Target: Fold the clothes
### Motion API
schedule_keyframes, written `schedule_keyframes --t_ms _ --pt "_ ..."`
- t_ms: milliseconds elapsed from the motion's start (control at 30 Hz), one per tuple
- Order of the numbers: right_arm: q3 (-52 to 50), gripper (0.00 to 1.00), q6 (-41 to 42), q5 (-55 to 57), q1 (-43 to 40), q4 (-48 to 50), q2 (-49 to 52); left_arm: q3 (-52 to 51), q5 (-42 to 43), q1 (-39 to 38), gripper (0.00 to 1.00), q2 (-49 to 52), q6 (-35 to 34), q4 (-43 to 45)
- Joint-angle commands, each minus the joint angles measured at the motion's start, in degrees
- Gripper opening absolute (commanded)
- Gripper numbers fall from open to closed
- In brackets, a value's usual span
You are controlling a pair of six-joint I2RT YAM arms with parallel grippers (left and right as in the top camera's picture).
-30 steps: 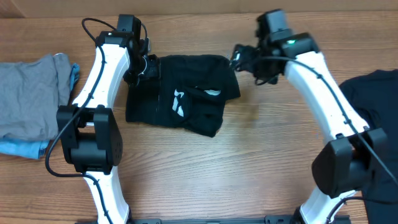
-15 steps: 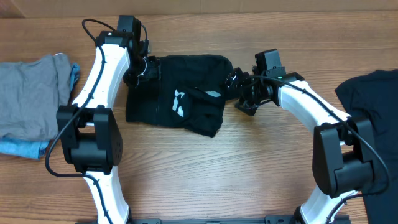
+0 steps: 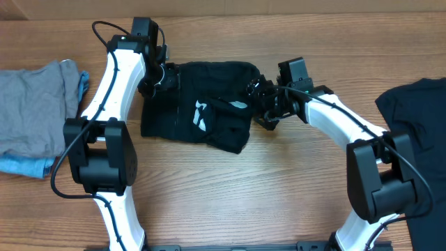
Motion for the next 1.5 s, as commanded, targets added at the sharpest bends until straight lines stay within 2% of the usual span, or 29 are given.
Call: schedule_keyframes --t_ms 0,67,133,267,367,433,467,500,567,867,1067,1200,1467 --pt "-0.3 1.0 1.7 1.6 1.0 0.6 -1.5 0.7 -0.6 0.6 0.67 -0.9 1.3 0.0" --pt "-0.3 0.99 1.6 2.6 1.0 0.6 -1.5 0.7 -1.1 0.6 0.67 -0.9 1.3 0.0" --pt "-0.3 0.92 1.6 4.5 1.0 0.7 -1.5 0.7 -1.8 0.6 0.67 -0.9 1.3 0.0" --pt "-0.3 0.6 -1.1 7.6 1.0 1.3 -1.5 0.7 -1.9 0.6 0.68 -0.9 1.3 0.1" --pt "-0.3 0.5 -1.2 7.6 1.0 2.0 -1.5 0.7 -1.9 0.7 0.68 -0.9 1.3 0.5" --pt "-0.3 0.36 -1.9 7.6 1.0 2.6 -1.5 0.7 -1.9 0.7 0.68 -0.9 1.3 0.5" --pt "-0.2 0.13 -4.2 7.5 1.0 3.9 -1.5 0.7 -1.9 0.7 0.68 -0.9 1.3 0.5" --pt "-0.2 0.04 -5.6 7.4 1.0 4.7 -1.6 0.7 -1.9 0.7 0.68 -0.9 1.4 0.5" --pt "0.2 0.04 -11.1 4.0 1.0 7.8 -1.6 0.7 -2.2 0.7 0.67 -0.9 2.0 0.5" --pt "11.2 0.04 -32.9 4.1 4.3 7.5 -1.6 1.4 -2.6 7.0 0.65 -0.9 -0.9 0.8" --pt "15.4 0.04 -45.1 13.3 12.5 8.0 -1.6 1.4 -1.7 9.9 0.64 -0.9 -0.9 1.0" --pt "15.4 0.04 -47.6 21.9 17.7 13.4 -1.4 1.4 1.5 10.5 0.64 -0.9 -0.7 1.5" --pt "15.4 0.04 -47.5 22.4 20.9 28.9 8.5 1.4 4.2 10.6 0.62 -0.9 0.0 1.3"
